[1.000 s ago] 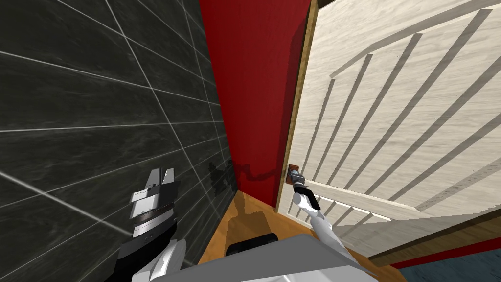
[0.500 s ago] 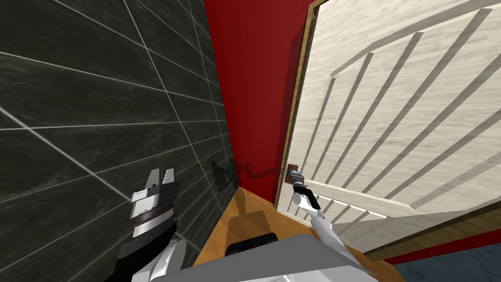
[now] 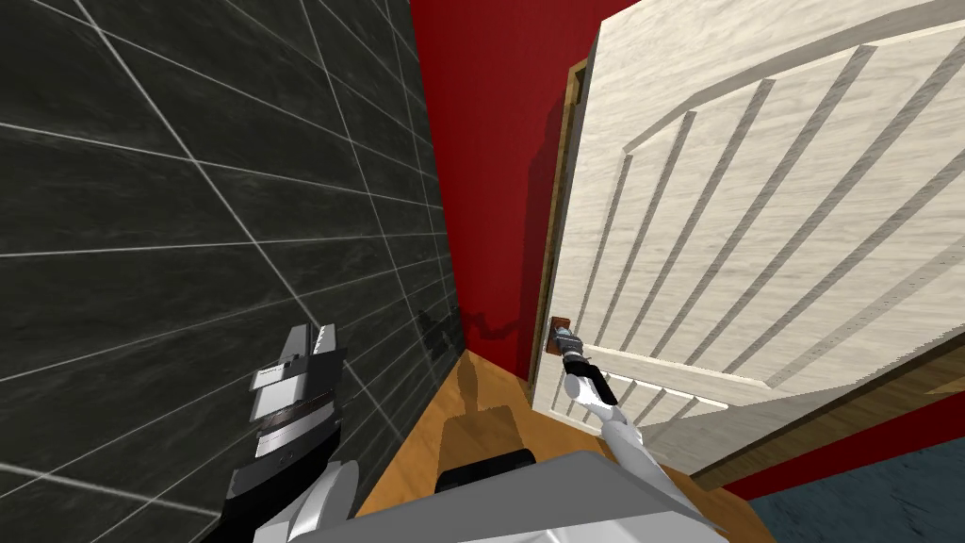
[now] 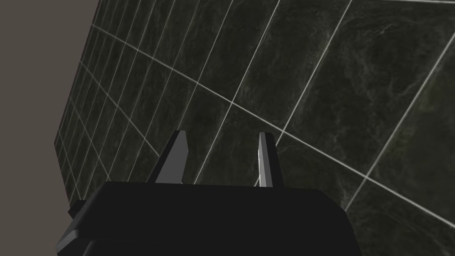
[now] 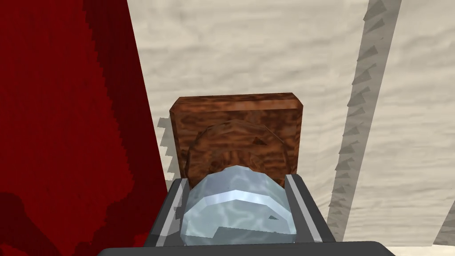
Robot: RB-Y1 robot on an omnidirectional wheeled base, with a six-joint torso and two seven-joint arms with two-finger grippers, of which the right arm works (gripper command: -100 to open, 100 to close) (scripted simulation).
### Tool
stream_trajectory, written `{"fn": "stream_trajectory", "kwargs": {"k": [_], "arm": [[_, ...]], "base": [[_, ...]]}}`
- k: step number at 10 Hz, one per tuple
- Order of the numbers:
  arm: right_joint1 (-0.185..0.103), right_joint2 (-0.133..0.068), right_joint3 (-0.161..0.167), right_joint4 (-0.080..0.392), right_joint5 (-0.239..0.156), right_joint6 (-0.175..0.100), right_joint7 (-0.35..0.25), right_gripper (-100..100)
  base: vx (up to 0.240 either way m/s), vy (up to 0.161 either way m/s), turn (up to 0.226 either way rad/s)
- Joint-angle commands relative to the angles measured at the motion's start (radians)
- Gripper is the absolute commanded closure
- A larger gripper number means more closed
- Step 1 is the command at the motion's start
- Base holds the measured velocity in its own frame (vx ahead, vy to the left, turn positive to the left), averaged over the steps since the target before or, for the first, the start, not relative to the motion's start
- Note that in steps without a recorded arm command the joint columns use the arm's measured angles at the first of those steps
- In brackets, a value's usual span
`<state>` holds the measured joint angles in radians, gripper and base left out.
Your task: Pull the door open
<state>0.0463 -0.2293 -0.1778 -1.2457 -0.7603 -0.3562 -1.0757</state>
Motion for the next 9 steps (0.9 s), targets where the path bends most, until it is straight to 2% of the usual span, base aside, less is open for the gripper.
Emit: {"fn": "stream_trajectory", "kwargs": {"k": [1, 2, 3, 4, 9], "arm": [[0.007, -0.011, 0.02, -0.011, 0.001, -0.002, -0.019, 100], [0.01, -0.016, 0.03, -0.014, 0.001, -0.001, -0.027, 100], [0.008, -0.012, 0.021, -0.008, 0.001, 0.0, -0.019, 100], [0.017, -0.022, 0.042, -0.012, 0.003, 0.001, -0.035, 100], [0.041, -0.064, 0.098, -0.037, 0.007, -0.007, -0.083, 100]], "base": [[-0.252, 0.006, 0.116], [-0.244, -0.04, 0.106], [-0.106, -0.019, 0.041], [-0.159, -0.004, 0.111], [-0.254, -0.041, 0.142]]}}
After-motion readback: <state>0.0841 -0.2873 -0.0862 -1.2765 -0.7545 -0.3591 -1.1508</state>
